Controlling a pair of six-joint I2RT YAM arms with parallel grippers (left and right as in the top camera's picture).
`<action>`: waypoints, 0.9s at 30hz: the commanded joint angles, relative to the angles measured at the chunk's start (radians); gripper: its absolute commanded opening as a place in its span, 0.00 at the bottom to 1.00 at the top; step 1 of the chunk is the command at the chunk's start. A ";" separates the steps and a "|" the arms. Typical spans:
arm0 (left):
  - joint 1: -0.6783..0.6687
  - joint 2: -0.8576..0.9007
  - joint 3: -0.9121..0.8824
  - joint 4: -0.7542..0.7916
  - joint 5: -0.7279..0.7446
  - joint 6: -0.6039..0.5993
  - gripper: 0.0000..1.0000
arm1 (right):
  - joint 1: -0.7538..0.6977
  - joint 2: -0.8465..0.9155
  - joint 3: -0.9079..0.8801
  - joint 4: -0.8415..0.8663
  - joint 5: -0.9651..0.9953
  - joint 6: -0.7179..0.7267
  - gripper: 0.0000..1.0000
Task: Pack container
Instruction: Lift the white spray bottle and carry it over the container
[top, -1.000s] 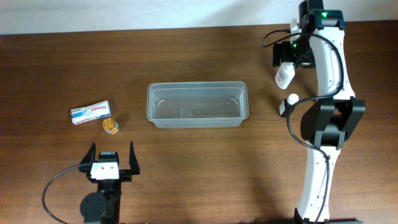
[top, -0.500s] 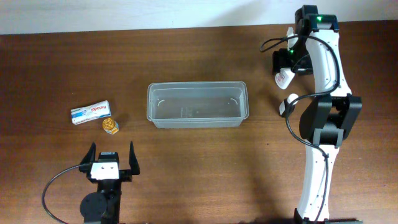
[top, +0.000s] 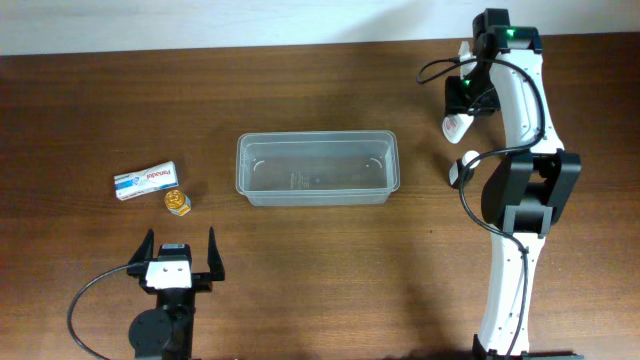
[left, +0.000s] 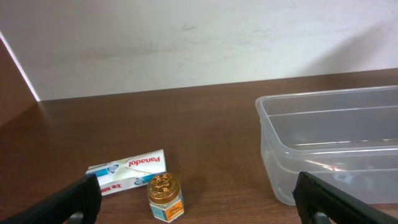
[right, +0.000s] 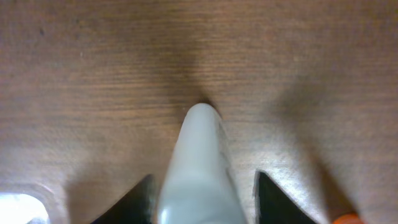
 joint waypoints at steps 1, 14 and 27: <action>-0.004 -0.008 -0.003 -0.005 0.001 0.016 0.99 | 0.002 0.013 -0.015 -0.002 0.011 0.004 0.32; -0.004 -0.008 -0.003 -0.005 0.001 0.016 0.99 | 0.002 0.008 0.020 -0.057 0.010 0.004 0.13; -0.004 -0.008 -0.003 -0.005 0.001 0.016 0.99 | 0.002 -0.024 0.350 -0.277 -0.043 0.004 0.14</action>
